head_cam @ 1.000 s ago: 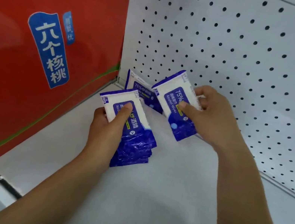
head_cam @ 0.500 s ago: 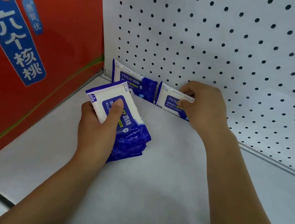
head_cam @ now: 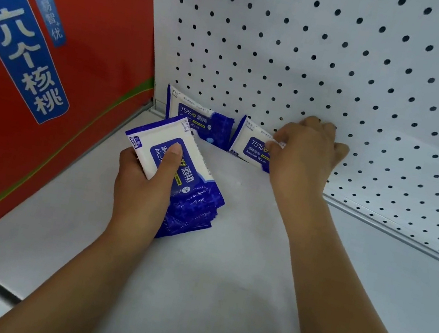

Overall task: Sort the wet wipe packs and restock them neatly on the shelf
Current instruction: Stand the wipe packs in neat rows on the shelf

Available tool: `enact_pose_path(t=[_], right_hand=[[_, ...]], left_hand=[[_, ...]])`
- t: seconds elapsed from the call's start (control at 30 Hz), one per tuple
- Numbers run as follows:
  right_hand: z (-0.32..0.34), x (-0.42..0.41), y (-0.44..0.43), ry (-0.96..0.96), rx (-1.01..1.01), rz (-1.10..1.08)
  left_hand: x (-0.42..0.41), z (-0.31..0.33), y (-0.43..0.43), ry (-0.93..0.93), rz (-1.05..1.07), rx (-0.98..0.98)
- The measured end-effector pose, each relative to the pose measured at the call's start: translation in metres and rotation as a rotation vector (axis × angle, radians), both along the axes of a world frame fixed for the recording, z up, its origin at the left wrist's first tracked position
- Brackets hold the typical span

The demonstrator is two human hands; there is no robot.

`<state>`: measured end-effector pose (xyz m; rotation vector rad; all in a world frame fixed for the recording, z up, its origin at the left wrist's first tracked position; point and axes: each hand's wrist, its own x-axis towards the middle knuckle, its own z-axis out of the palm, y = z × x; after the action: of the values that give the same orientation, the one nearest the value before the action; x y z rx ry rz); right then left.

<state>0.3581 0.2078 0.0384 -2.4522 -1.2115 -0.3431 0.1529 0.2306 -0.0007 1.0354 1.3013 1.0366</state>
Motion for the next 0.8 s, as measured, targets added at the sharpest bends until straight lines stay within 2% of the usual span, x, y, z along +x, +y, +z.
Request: enact_pose_path(t=[0.33, 0.53, 0.7, 0.8], right_hand=[[-0.001, 0.008, -0.002, -0.064, -0.04, 0.063], [0.007, 0.005, -0.001, 0.157, 0.203, 0.196], [-0.005, 0.001, -0.001, 0.056, 0.053, 0.171], [-0.012, -0.001, 0.0, 0.07, 0.079, 0.142]], left_hand=[[-0.001, 0.002, 0.003, -0.019, -0.007, -0.037], [-0.004, 0.004, 0.006, -0.055, -0.007, -0.089], [-0.005, 0.004, 0.006, -0.046, -0.021, -0.091], [-0.005, 0.004, 0.005, -0.053, -0.028, -0.099]])
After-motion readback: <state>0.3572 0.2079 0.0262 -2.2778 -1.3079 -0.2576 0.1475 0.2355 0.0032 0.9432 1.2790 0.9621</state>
